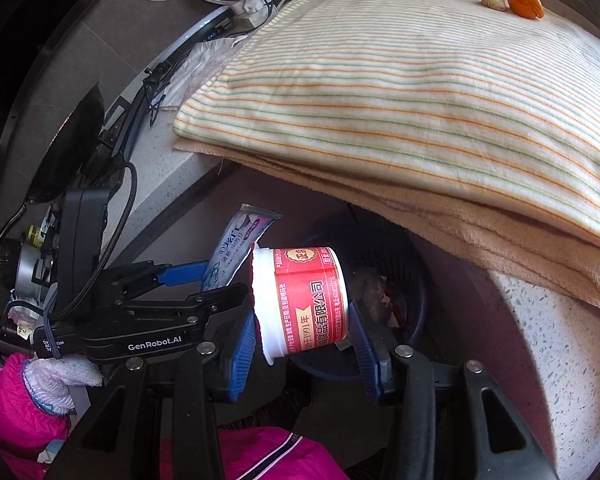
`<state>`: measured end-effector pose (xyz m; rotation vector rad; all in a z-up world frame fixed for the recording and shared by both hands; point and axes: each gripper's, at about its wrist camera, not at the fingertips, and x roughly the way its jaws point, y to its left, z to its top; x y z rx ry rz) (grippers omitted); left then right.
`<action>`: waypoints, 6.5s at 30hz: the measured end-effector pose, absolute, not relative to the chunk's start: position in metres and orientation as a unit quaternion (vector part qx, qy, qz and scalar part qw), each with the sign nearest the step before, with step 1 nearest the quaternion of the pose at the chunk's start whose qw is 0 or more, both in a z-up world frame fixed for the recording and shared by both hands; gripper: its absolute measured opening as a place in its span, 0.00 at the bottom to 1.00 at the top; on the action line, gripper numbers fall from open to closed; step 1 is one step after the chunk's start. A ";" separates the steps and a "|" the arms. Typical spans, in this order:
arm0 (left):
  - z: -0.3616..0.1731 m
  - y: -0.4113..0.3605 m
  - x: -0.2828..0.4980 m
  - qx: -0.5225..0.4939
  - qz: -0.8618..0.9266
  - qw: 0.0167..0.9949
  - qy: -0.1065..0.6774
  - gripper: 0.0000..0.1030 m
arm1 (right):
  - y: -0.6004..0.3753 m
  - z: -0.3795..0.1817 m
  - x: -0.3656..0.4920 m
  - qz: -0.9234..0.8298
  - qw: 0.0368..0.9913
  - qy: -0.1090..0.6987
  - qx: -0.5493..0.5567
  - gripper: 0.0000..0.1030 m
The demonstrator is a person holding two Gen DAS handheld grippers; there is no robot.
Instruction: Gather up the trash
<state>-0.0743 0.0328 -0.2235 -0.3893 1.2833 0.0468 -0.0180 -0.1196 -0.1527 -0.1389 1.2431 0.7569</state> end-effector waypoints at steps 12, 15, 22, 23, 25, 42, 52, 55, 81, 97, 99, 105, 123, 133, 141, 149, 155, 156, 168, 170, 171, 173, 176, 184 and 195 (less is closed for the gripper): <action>-0.255 0.034 -0.039 -0.181 0.028 0.765 0.618 0.60 | -0.105 -0.171 -0.024 0.340 0.742 0.565 -0.123 0.46; -0.256 0.029 -0.045 -0.178 0.028 0.764 0.619 0.61 | -0.102 -0.172 -0.025 0.340 0.743 0.561 -0.132 0.46; -0.253 0.022 -0.046 -0.168 0.029 0.765 0.621 0.61 | -0.096 -0.173 -0.028 0.337 0.748 0.551 -0.153 0.47; -0.253 0.022 -0.047 -0.167 0.029 0.764 0.622 0.61 | -0.096 -0.173 -0.028 0.336 0.748 0.550 -0.155 0.48; -0.252 0.021 -0.050 -0.167 0.029 0.764 0.622 0.61 | -0.095 -0.172 -0.029 0.335 0.750 0.548 -0.157 0.48; -0.238 0.019 -0.054 -0.152 0.040 0.773 0.615 0.70 | -0.100 -0.159 -0.031 0.340 0.757 0.538 -0.150 0.53; -0.214 0.022 -0.055 -0.135 0.047 0.783 0.606 0.71 | -0.104 -0.145 -0.030 0.356 0.755 0.532 -0.142 0.57; -0.203 0.023 -0.056 -0.124 0.046 0.788 0.601 0.70 | -0.106 -0.136 -0.030 0.363 0.755 0.529 -0.135 0.58; -0.056 0.010 -0.027 -0.080 0.018 0.872 0.483 0.71 | -0.161 -0.034 0.024 0.316 0.840 0.438 -0.055 0.90; -0.055 -0.014 0.077 -0.098 -0.025 0.886 0.453 0.77 | -0.234 -0.017 0.115 0.256 0.867 0.427 0.014 0.98; -0.056 -0.020 0.093 -0.099 -0.032 0.887 0.449 0.77 | -0.244 -0.014 0.128 0.250 0.870 0.424 0.021 0.98; -0.061 -0.036 0.150 -0.110 -0.047 0.889 0.441 0.77 | -0.270 -0.009 0.173 0.239 0.874 0.421 0.035 0.98; -0.091 -0.078 0.296 -0.106 -0.068 0.874 0.469 0.61 | -0.296 -0.013 0.282 0.270 0.853 0.440 0.071 0.94; -0.107 -0.084 0.340 -0.099 -0.057 0.866 0.486 0.50 | -0.291 -0.030 0.331 0.288 0.827 0.465 0.127 0.85; -0.119 -0.087 0.358 -0.087 -0.052 0.865 0.491 0.38 | -0.272 -0.038 0.356 0.301 0.818 0.475 0.118 0.83; -0.118 -0.072 0.360 -0.098 -0.039 0.870 0.482 0.35 | -0.260 -0.053 0.371 0.304 0.812 0.484 0.118 0.83; -0.116 -0.051 0.349 -0.105 -0.019 0.871 0.480 0.35 | -0.243 -0.068 0.382 0.305 0.808 0.495 0.098 0.79; -0.116 -0.048 0.346 -0.107 -0.016 0.871 0.480 0.35 | -0.239 -0.070 0.383 0.306 0.807 0.496 0.093 0.79; -0.109 -0.018 0.302 -0.126 0.010 0.872 0.473 0.35 | -0.193 -0.094 0.389 0.286 0.821 0.495 -0.011 0.54; -0.107 -0.015 0.295 -0.126 0.014 0.873 0.471 0.35 | -0.190 -0.092 0.388 0.285 0.823 0.491 -0.020 0.49; -0.105 -0.014 0.291 -0.127 0.015 0.874 0.470 0.35 | -0.189 -0.090 0.388 0.286 0.824 0.489 -0.023 0.48; -0.099 -0.013 0.283 -0.128 0.018 0.876 0.465 0.35 | -0.188 -0.086 0.384 0.286 0.826 0.484 -0.030 0.47; -0.090 -0.010 0.271 -0.128 0.021 0.880 0.457 0.35 | -0.190 -0.077 0.374 0.283 0.834 0.473 -0.037 0.45; -0.075 0.004 0.238 -0.126 0.022 0.887 0.444 0.35 | -0.199 -0.054 0.337 0.282 0.845 0.453 -0.032 0.44; -0.069 0.024 0.177 -0.125 -0.003 0.891 0.437 0.35 | -0.211 -0.025 0.253 0.269 0.862 0.429 -0.018 0.44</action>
